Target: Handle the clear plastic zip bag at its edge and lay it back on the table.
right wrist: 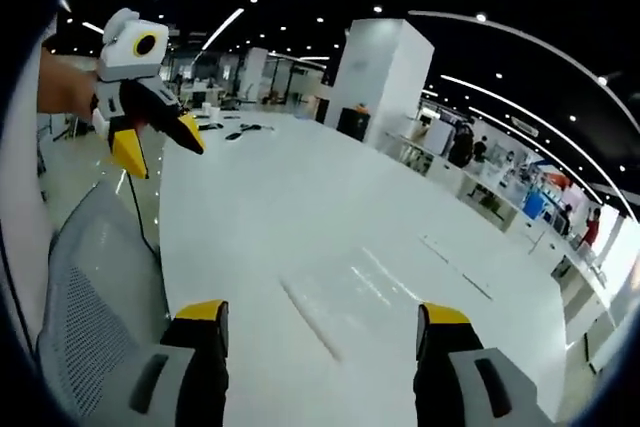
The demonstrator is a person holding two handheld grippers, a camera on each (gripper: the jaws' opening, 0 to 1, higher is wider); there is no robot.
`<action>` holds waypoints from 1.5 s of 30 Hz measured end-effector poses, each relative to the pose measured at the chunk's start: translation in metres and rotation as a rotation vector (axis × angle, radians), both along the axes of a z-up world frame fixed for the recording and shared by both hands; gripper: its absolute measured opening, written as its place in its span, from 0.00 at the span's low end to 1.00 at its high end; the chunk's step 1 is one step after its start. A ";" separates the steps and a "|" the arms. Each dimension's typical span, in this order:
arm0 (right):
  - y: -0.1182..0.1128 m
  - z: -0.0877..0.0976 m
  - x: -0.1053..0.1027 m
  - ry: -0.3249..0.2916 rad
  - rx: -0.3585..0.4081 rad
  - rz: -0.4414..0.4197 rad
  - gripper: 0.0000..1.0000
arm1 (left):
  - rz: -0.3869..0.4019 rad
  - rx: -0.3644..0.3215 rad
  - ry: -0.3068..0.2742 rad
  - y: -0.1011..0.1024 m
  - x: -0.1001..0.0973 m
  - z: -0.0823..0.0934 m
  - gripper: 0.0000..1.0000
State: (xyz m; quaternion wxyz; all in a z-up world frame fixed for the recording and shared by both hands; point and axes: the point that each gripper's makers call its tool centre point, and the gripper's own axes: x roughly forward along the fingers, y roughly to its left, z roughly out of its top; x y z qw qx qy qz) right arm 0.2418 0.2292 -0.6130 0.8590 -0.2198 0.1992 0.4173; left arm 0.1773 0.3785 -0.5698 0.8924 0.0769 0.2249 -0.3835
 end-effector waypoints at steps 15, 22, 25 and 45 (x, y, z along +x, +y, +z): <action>-0.014 0.012 -0.017 0.062 0.134 -0.103 0.92 | 0.116 -0.042 0.029 0.028 0.003 -0.011 0.48; -0.024 0.011 -0.026 0.084 0.159 -0.130 0.96 | 0.134 -0.044 0.044 0.031 0.000 -0.018 0.52; -0.027 0.012 -0.029 0.090 0.182 -0.142 0.98 | 0.141 -0.051 0.044 0.031 -0.001 -0.018 0.54; -0.033 0.005 -0.048 0.185 0.279 -0.190 1.00 | 0.221 -0.090 0.051 0.041 0.001 -0.033 0.86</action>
